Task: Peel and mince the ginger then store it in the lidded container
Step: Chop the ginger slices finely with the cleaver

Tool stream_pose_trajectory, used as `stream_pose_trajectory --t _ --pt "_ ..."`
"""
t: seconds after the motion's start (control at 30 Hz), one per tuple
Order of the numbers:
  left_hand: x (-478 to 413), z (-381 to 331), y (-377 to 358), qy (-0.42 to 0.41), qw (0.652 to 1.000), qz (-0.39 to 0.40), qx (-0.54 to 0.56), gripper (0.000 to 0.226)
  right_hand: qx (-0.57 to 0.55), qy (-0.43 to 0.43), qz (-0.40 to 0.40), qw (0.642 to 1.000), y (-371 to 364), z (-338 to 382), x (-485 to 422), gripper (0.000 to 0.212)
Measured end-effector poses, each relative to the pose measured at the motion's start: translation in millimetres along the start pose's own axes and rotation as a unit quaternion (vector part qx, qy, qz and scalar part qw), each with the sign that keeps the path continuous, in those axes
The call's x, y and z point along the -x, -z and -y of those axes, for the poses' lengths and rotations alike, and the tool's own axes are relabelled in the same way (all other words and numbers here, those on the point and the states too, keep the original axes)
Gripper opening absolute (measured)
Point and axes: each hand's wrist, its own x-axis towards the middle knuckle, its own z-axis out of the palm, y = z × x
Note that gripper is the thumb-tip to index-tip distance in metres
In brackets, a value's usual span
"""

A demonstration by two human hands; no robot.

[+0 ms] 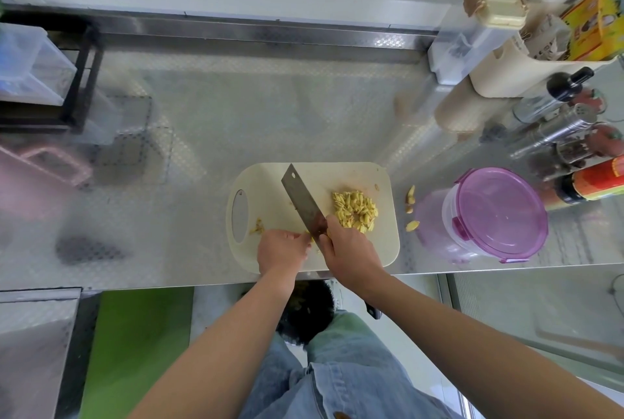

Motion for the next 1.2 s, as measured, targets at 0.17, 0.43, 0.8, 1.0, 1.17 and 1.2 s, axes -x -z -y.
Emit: stream_pose_trajectory --t 0.17,0.43,0.8,1.0,1.17,1.2 --pt "-1.6 2.0 -1.3 0.0 1.0 0.014 0.013 0.035 0.004 0.004 -0.009 1.0 0.2 -1.7 1.4 0.01" --pt "-2.9 3.4 -3.7 -0.029 0.999 -0.007 -0.014 0.029 0.02 -0.002 -0.001 1.0 -1.8 -0.8 -0.6 0.012" --pt "-9.9 4.4 -5.8 -0.035 0.998 -0.025 -0.043 0.041 0.029 -0.006 0.02 0.999 -4.4 5.6 -8.9 0.01" --pt "-12.5 8.1 -7.5 -0.046 0.997 -0.027 -0.047 0.037 0.017 0.002 0.029 0.999 -2.9 2.8 -10.3 0.011" --pt "-13.3 9.5 -8.0 -0.051 0.997 -0.028 -0.048 0.035 0.017 0.001 0.033 0.999 -2.7 0.5 -8.5 0.009" --pt "-13.3 9.0 -8.1 -0.052 0.997 -0.029 -0.051 0.034 0.017 0.0 0.033 0.999 -2.9 0.4 -8.3 0.009"
